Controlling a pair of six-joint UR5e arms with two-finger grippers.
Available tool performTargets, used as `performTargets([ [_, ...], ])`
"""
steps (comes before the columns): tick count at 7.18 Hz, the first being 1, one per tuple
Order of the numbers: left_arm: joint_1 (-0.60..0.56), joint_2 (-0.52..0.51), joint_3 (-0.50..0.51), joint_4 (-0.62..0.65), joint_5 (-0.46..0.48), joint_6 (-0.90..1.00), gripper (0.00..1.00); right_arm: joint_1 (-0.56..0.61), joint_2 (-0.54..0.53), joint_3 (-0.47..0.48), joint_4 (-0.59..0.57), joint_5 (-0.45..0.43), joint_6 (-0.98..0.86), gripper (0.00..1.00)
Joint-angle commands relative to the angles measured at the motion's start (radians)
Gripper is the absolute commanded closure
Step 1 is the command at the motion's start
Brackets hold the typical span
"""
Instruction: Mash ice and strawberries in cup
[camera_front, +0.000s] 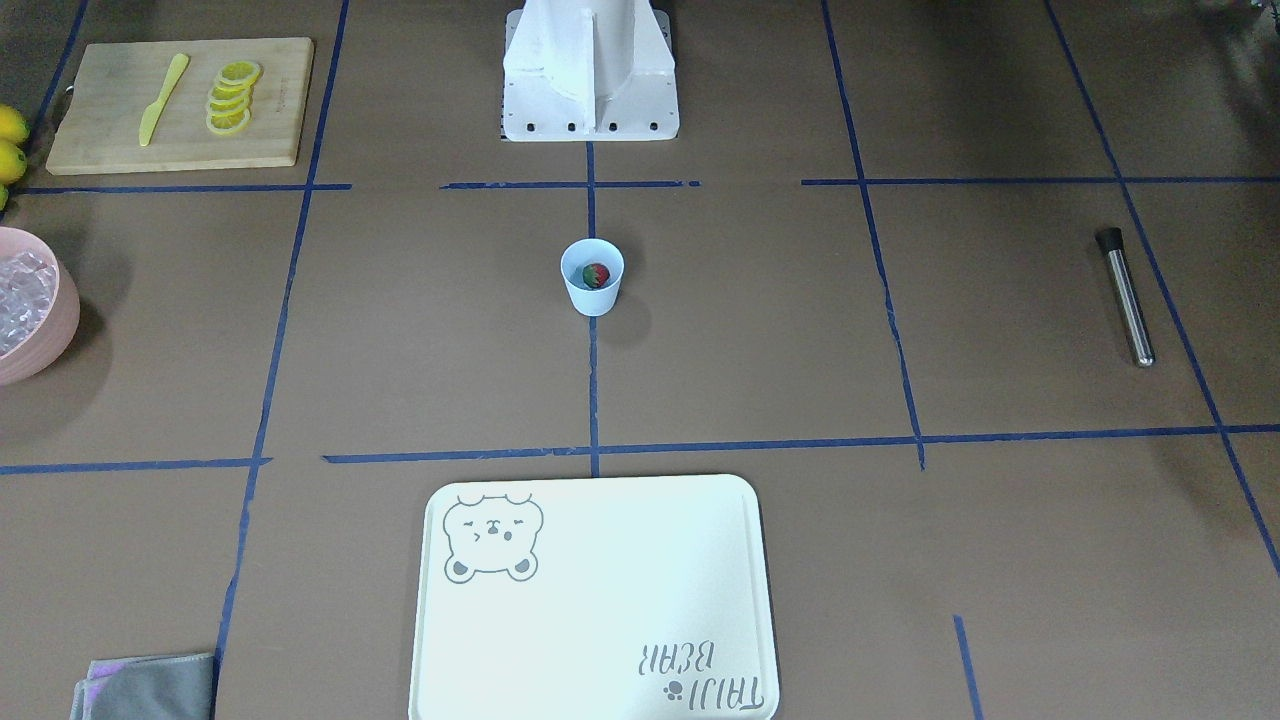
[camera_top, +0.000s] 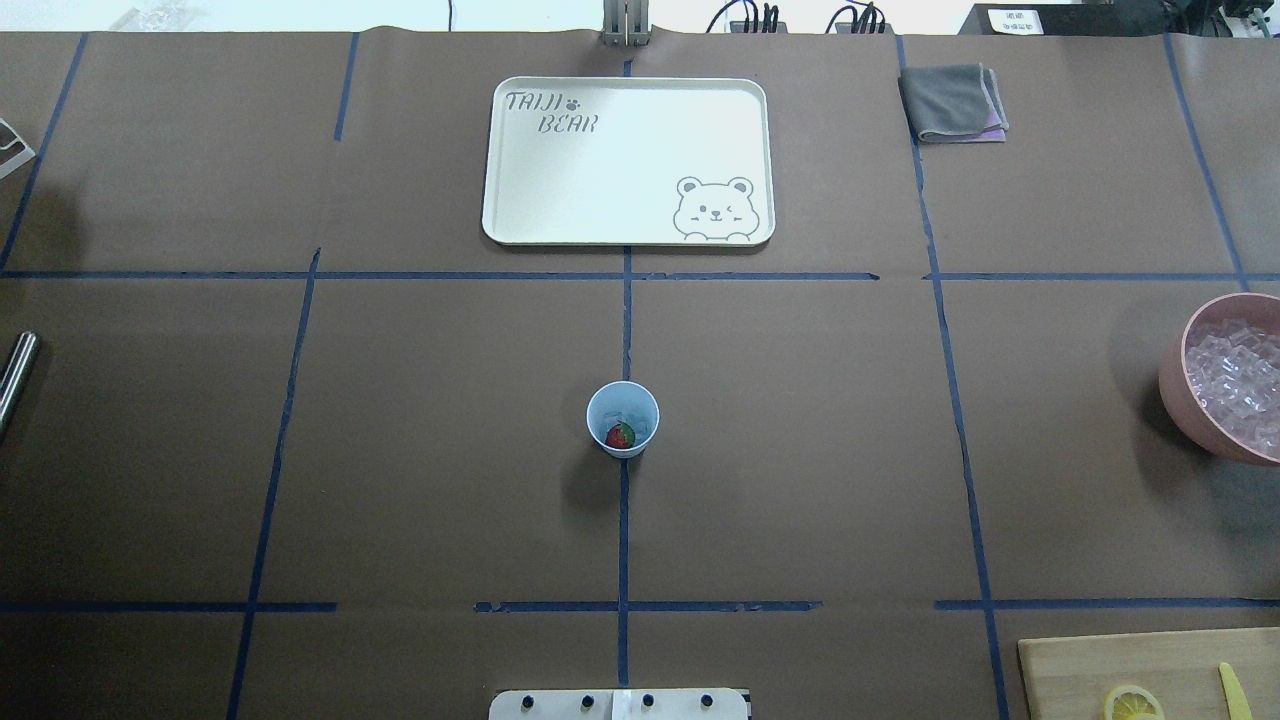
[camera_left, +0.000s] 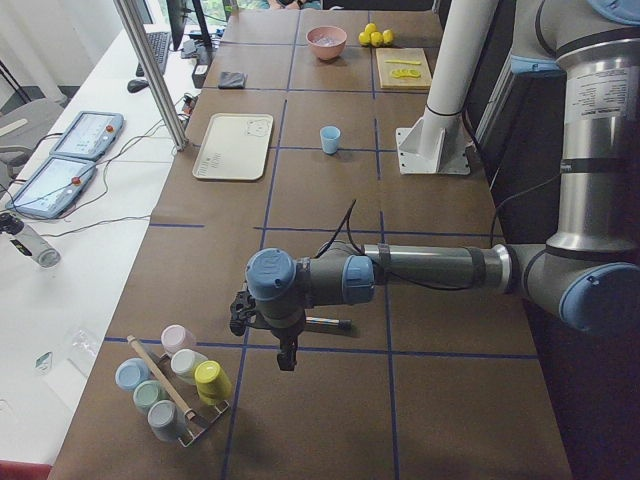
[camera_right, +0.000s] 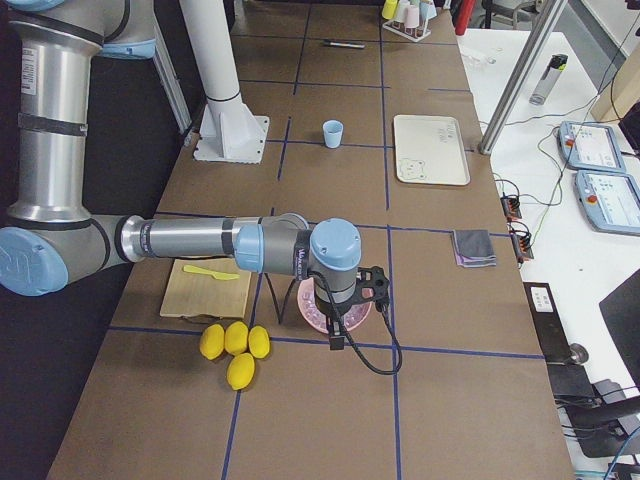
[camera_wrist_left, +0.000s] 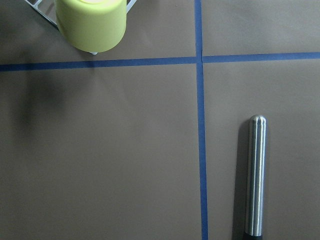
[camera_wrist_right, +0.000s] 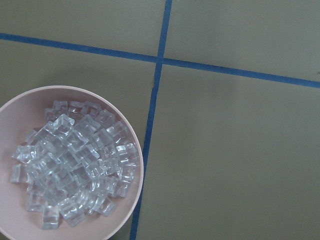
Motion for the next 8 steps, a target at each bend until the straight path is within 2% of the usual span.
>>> performTargets([
  [1,0.001,-0.001,-0.003,0.0,0.0,0.003,0.0,-0.002,0.0,0.0,0.0,0.002,0.002,0.01],
  [8,0.001,0.001,-0.001,0.0,-0.004,0.005,0.0,-0.018,0.0,-0.002,0.0,0.002,0.008,0.01],
])
